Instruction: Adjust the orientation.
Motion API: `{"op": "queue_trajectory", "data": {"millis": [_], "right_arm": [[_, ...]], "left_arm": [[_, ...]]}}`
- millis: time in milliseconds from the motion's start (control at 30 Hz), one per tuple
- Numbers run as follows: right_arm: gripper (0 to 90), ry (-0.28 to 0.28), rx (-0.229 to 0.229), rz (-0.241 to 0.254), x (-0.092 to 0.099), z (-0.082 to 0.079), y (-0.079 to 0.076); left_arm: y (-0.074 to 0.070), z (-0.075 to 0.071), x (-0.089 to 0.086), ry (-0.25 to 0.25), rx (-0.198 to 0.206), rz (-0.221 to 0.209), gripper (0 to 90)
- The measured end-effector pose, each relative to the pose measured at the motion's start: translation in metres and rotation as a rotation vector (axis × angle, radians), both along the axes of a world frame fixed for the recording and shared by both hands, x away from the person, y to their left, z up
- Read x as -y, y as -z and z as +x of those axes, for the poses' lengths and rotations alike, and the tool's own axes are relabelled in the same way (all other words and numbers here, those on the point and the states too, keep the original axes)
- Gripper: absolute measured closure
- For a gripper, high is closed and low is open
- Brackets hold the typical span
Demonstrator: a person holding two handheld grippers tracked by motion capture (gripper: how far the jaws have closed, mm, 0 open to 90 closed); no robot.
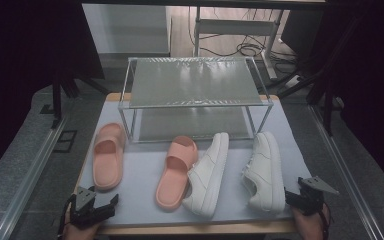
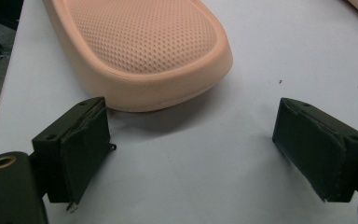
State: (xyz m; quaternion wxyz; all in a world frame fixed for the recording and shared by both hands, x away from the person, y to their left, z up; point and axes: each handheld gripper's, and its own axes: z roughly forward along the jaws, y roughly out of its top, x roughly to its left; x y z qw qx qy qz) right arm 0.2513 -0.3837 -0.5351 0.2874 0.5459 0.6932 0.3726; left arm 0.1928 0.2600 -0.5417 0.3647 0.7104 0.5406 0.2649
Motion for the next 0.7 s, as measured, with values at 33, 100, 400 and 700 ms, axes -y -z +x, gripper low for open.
{"op": "queue_trajectory", "data": {"millis": [33,100,400,700], "right_arm": [[15.6,0.0,0.0,0.0,0.0,0.0,0.0],[15.6,0.0,0.0,0.0,0.0,0.0,0.0],[15.6,0.0,0.0,0.0,0.0,0.0,0.0],[15.6,-0.001,0.001,0.0,0.0,0.0,0.0]], "left_arm": [[0.0,0.0,0.0,-0.001,-0.001,0.0,11.1],[-0.001,0.0,0.0,-0.004,-0.006,-0.001,11.2],[-0.004,0.0,-0.002,-0.008,-0.023,-0.007,16.4],[-0.016,-0.001,-0.003,-0.05,-0.085,0.003,15.6]]}}
